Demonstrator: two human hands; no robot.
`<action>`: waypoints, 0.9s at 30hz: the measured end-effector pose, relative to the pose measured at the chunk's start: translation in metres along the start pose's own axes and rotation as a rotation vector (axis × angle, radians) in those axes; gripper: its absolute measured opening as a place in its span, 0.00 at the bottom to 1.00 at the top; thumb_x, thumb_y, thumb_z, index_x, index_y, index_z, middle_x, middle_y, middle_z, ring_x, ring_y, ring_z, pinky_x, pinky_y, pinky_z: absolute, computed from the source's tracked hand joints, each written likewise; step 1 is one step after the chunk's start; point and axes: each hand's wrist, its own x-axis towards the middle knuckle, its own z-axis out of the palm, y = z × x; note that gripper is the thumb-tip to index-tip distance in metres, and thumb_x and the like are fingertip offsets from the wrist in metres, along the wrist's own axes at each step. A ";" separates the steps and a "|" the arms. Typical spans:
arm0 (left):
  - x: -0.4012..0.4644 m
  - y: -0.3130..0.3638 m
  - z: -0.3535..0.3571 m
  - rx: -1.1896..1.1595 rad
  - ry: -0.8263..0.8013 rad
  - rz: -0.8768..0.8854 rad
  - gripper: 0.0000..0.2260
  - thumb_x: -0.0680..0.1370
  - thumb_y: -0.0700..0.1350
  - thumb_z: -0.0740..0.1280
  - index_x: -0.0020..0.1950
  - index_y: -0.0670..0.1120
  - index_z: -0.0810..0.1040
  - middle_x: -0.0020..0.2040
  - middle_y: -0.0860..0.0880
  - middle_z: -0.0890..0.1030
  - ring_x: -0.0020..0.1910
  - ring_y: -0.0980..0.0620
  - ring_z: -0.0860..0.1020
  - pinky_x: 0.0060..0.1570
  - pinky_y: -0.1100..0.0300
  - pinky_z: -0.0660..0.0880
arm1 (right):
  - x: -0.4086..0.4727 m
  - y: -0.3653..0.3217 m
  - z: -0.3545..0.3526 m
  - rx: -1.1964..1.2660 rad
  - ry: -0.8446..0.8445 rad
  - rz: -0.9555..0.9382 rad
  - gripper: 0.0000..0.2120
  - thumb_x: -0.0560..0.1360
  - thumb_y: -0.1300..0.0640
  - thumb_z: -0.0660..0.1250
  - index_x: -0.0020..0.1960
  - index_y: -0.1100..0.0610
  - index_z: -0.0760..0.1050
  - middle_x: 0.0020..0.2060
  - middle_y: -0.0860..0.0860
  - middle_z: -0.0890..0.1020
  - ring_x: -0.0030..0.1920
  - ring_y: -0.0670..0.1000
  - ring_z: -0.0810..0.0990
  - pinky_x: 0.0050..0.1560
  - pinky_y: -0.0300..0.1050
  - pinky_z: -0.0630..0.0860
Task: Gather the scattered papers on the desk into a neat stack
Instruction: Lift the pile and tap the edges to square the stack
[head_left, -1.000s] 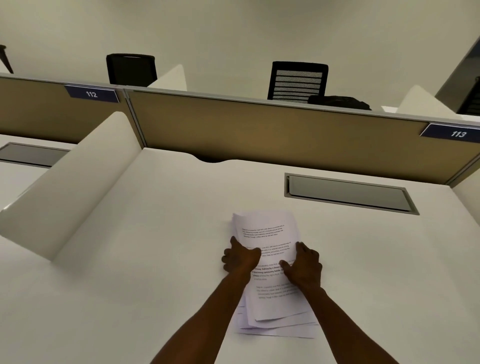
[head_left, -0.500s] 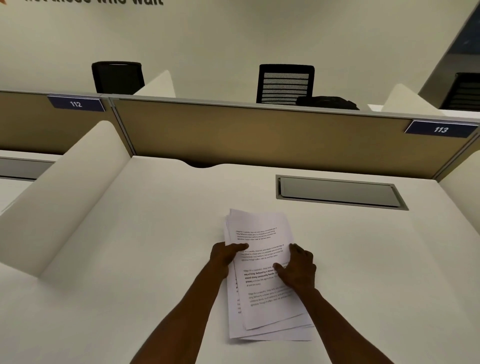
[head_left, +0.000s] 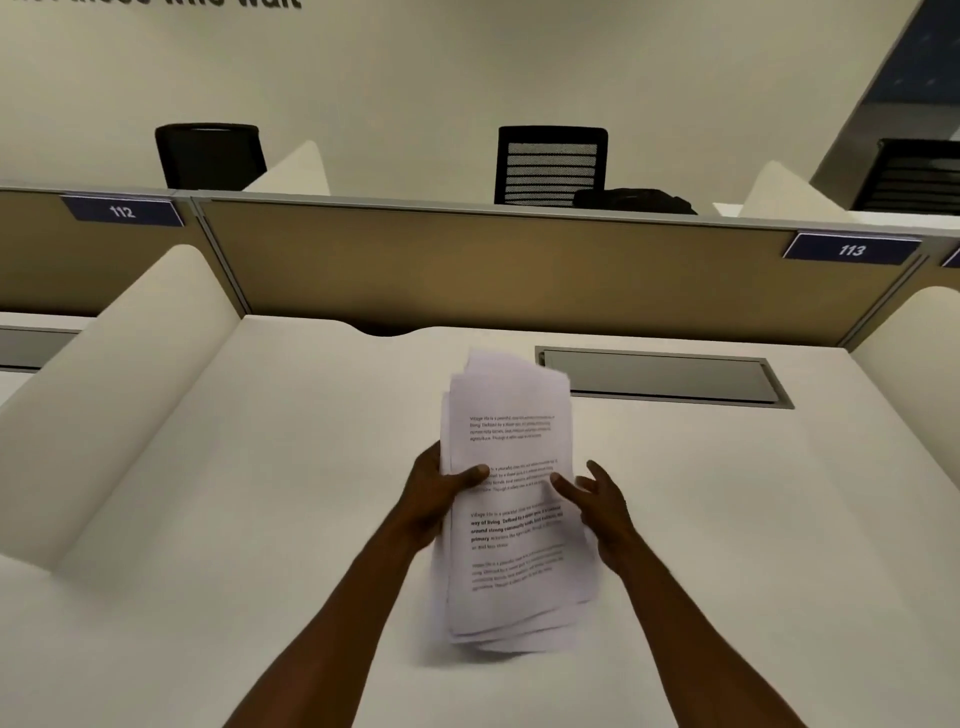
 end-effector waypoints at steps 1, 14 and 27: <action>-0.002 0.007 -0.003 -0.007 -0.053 0.013 0.23 0.71 0.40 0.78 0.64 0.44 0.79 0.58 0.41 0.85 0.54 0.40 0.85 0.48 0.45 0.83 | 0.000 -0.006 -0.004 0.126 -0.115 0.017 0.43 0.69 0.46 0.77 0.78 0.53 0.60 0.66 0.50 0.75 0.66 0.56 0.75 0.67 0.58 0.71; -0.024 0.074 -0.027 0.109 0.142 0.376 0.15 0.70 0.45 0.78 0.56 0.52 0.83 0.54 0.48 0.86 0.50 0.46 0.86 0.43 0.55 0.84 | -0.045 -0.079 0.023 0.280 -0.120 -0.529 0.11 0.71 0.54 0.75 0.53 0.52 0.82 0.50 0.53 0.87 0.49 0.56 0.86 0.45 0.45 0.83; -0.041 0.029 -0.039 0.180 0.230 0.262 0.16 0.68 0.44 0.78 0.54 0.55 0.84 0.53 0.48 0.86 0.54 0.46 0.84 0.52 0.44 0.83 | -0.048 -0.024 0.053 0.150 -0.098 -0.456 0.14 0.73 0.59 0.75 0.57 0.49 0.81 0.52 0.48 0.86 0.53 0.52 0.84 0.48 0.42 0.83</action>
